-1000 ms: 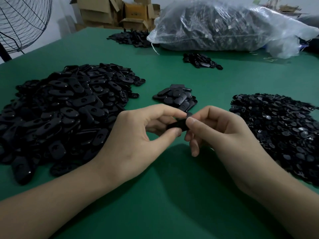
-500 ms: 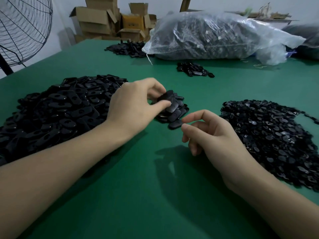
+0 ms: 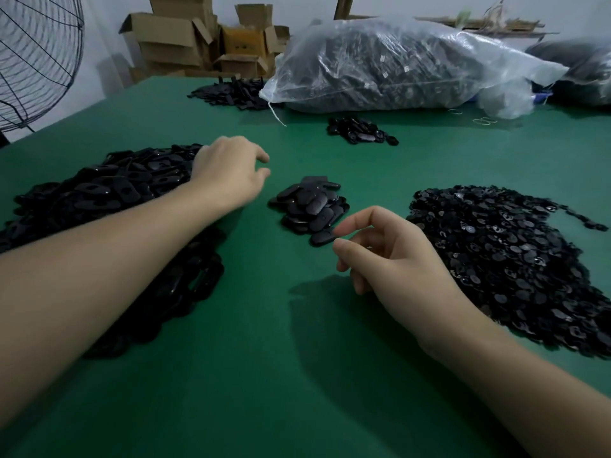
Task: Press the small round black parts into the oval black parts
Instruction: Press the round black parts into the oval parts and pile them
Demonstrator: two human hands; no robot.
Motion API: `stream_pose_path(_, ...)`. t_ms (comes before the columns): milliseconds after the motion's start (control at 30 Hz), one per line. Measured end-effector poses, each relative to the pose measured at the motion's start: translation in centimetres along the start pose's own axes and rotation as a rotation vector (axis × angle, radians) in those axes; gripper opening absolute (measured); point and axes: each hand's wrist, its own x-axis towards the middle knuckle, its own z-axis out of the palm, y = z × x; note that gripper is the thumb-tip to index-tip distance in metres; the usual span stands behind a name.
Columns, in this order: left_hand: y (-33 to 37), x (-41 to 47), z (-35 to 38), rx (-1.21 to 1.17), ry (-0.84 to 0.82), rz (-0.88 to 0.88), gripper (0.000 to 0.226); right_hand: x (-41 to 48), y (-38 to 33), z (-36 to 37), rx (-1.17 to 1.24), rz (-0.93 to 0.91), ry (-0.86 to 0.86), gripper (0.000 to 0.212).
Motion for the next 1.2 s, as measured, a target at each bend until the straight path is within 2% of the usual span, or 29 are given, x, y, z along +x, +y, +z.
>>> stream_pose_path(100, -1.0, 1.0, 0.6, 0.092, -0.092, -0.021, 0.033, -0.1, -0.1, 0.1, -0.077, -0.030, 0.004, 0.009)
stream_pose_path(300, -0.9, 0.9, 1.3, 0.100, -0.019, 0.026, 0.016, 0.0, -0.3, -0.6, -0.219, -0.101, 0.055, 0.011)
stream_pose_path(367, -1.1, 0.8, 1.6, 0.114, 0.011, 0.033, 0.018, 0.2, -0.4, -1.5, -0.407, -0.150, 0.126, 0.012)
stream_pose_path(433, -1.4, 1.0, 1.8, 0.180, -0.006, 0.020, 0.029, 0.6, -0.6, -2.5, -0.691, -0.162, 0.176, 0.009)
stream_pose_path(500, -1.6, 1.2, 1.9, 0.184, -0.053, -0.005, 0.028, 0.9, -0.6, -3.3, -1.000, -0.103, 0.162, 0.021)
stream_pose_path(600, -1.7, 1.1, 2.1, 0.133, -0.033, 0.012, 0.020, 1.1, -0.7, -3.8, -1.203, 0.024, 0.108, 0.036)
stream_pose_path(733, -1.5, 0.4, 1.9, 0.167, 0.027, 0.096, 0.022, 1.1, -0.8, -4.2, -1.308, 0.046, 0.123, 0.031)
stream_pose_path(933, -0.7, -1.6, 0.7, 0.187, 0.144, 0.213, 0.027, 1.2, -1.0, -4.5, -1.219, 0.016, 0.135, 0.012)
stream_pose_path(1033, -0.3, -2.8, -0.3, -0.018, 0.210, 0.166, 0.023, 1.2, -0.9, -4.5, -1.178, -0.020, 0.150, 0.011)
stream_pose_path(1100, 0.2, -4.2, -1.1, -0.402, 0.184, 0.094, 0.021, 1.3, -0.8, -4.5, -1.158, -0.045, 0.159, 0.012)
stream_pose_path(1200, 1.6, -8.0, -2.1, -1.032, -0.036, -0.004, 0.022, 1.3, -0.8, -4.4, -1.124, -0.073, 0.153, 0.012)
